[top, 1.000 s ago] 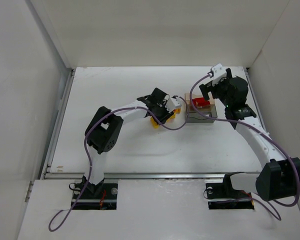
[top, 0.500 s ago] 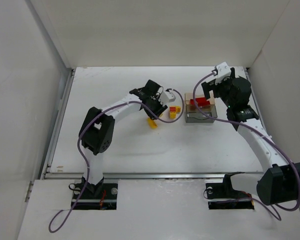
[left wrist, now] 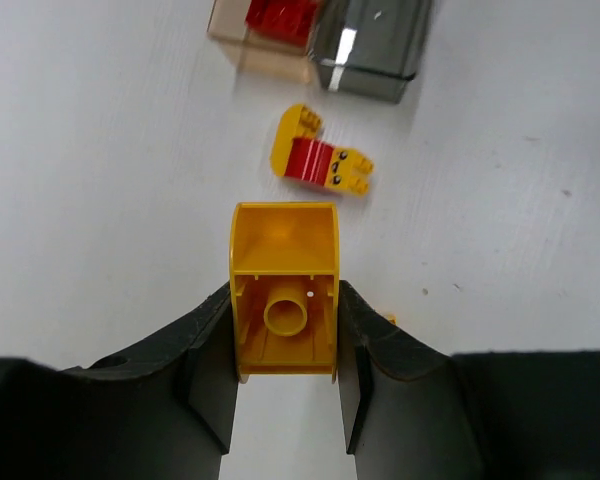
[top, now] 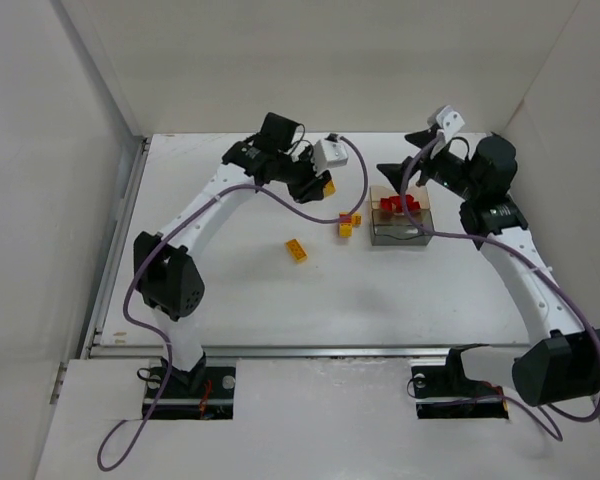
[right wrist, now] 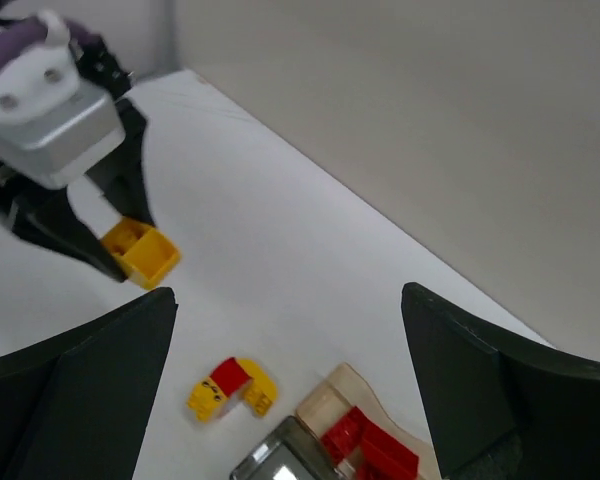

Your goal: Sort the legos into containers by color

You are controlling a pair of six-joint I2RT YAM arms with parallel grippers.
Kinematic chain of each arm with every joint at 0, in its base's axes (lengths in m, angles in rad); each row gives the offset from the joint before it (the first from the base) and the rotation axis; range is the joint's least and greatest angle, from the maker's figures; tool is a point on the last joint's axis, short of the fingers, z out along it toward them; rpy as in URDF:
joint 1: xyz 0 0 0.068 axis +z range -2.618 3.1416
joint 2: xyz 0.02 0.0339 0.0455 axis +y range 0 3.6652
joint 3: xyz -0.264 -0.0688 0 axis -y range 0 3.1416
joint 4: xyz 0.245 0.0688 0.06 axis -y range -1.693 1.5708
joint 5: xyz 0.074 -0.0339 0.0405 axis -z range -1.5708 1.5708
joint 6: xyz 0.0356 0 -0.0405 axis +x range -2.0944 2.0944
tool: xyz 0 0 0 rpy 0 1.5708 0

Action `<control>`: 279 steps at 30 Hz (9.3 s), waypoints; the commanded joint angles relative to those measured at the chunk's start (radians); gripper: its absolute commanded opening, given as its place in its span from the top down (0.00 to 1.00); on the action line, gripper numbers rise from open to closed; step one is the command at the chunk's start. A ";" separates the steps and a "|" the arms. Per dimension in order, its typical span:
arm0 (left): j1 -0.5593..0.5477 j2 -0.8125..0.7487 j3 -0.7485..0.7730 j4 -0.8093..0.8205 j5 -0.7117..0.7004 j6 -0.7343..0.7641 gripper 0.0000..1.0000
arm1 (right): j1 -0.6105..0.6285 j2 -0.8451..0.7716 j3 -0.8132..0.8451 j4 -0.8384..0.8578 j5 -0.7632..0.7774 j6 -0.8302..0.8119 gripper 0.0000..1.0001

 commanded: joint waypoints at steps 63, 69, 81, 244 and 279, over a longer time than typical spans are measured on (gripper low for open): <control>0.140 -0.063 0.079 0.213 -0.460 -0.181 0.00 | 0.008 0.146 0.008 -0.388 0.363 0.115 1.00; 0.245 -0.034 0.124 0.160 -0.197 -0.350 0.00 | -0.040 0.184 -0.036 -0.400 0.413 0.180 1.00; 0.093 -0.092 -0.240 0.204 -0.422 0.047 0.00 | -0.049 0.299 0.002 -0.466 0.456 0.219 0.65; -0.100 0.011 -0.045 0.215 -0.276 -0.263 0.00 | -0.065 0.387 0.053 -0.436 0.234 0.466 0.38; -0.277 0.404 0.155 0.190 -0.831 -0.821 0.00 | -0.065 0.350 0.198 -0.615 0.297 0.352 0.36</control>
